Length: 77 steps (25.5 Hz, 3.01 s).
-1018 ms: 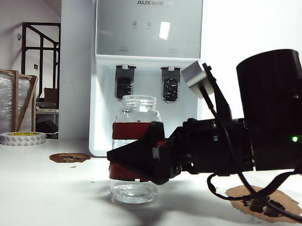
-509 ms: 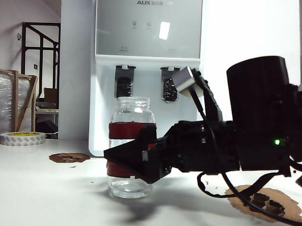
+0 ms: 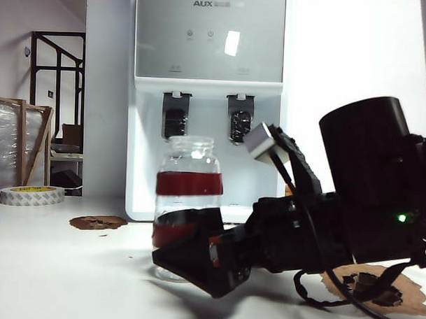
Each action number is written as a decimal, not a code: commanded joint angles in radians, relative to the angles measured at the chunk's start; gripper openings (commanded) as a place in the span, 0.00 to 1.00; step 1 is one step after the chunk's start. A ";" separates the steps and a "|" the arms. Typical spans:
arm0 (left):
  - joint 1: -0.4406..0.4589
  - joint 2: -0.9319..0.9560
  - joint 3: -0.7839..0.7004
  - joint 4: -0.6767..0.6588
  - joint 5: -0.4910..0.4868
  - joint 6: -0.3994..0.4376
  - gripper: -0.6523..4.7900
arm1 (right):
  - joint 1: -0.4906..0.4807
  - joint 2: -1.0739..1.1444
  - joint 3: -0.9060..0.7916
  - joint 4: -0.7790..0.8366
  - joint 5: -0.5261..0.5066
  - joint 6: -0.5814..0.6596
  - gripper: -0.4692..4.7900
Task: Pick up the water bottle with two loops of red belts, then reach the front water dispenser and gently press the gray-black baffle horizontally to get a little water.
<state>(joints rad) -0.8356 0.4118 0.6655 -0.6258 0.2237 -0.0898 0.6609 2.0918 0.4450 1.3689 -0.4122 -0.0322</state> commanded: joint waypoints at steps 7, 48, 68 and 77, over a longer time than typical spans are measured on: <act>0.002 0.001 0.009 0.003 0.001 0.004 0.88 | 0.000 -0.008 -0.006 0.003 0.001 0.018 1.00; 0.002 0.000 0.047 -0.039 -0.266 0.002 0.88 | -0.001 -0.536 -0.359 0.004 0.183 0.035 0.75; 0.001 -0.002 0.047 -0.040 -0.266 0.002 0.88 | -0.001 -1.438 -0.402 -0.842 0.558 -0.046 0.30; 0.001 -0.002 0.046 -0.041 -0.336 0.002 0.80 | 0.001 -2.087 -0.355 -1.513 0.818 -0.076 0.08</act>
<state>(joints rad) -0.8356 0.4095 0.7071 -0.6724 -0.0834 -0.0895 0.6601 -0.0059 0.0803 -0.0891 0.3569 -0.1028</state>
